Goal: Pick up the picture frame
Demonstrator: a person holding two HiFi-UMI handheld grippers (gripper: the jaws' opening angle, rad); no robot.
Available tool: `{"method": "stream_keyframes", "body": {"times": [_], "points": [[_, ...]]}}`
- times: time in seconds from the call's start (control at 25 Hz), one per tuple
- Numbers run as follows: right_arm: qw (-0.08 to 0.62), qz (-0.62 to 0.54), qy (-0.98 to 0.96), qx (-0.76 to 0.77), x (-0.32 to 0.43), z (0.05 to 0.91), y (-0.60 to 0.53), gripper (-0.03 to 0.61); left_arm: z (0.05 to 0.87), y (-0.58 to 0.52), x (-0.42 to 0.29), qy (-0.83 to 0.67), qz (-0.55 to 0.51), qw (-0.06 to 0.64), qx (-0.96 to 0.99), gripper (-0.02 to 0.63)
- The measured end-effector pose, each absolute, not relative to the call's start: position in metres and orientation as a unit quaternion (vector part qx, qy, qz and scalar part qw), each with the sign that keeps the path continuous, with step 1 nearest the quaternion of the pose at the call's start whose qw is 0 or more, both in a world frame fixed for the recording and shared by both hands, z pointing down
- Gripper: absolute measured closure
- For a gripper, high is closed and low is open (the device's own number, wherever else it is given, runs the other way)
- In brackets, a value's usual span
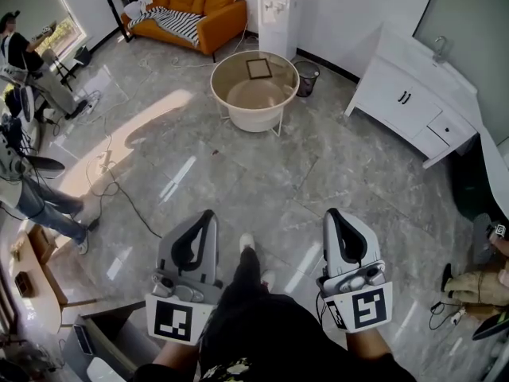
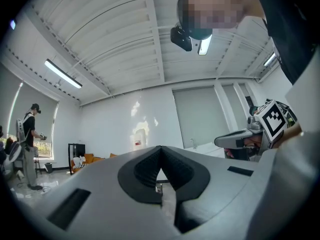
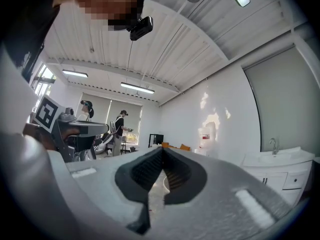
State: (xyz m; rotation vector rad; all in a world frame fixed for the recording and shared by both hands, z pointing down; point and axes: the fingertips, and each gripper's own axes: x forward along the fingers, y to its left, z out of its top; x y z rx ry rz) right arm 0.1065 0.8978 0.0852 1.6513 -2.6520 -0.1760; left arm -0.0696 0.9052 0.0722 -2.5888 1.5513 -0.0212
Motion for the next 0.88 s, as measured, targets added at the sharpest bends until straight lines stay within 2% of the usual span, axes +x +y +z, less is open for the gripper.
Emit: {"method": "stream_keyframes", "body": {"times": [0.2, 0.88], "points": [[0.002, -0.061, -0.842, 0.537, 0.116, 0.081, 0.89, 0.583, 0.066, 0.901, -0.068, 0.516, -0.008, 0.081, -0.853, 0.612], [-0.001, -0.062, -0.846, 0.529, 0.098, 0.085, 0.837, 0.583, 0.069, 0.854, -0.086, 0.529, 0.0, 0.084, -0.845, 0.611]]}}
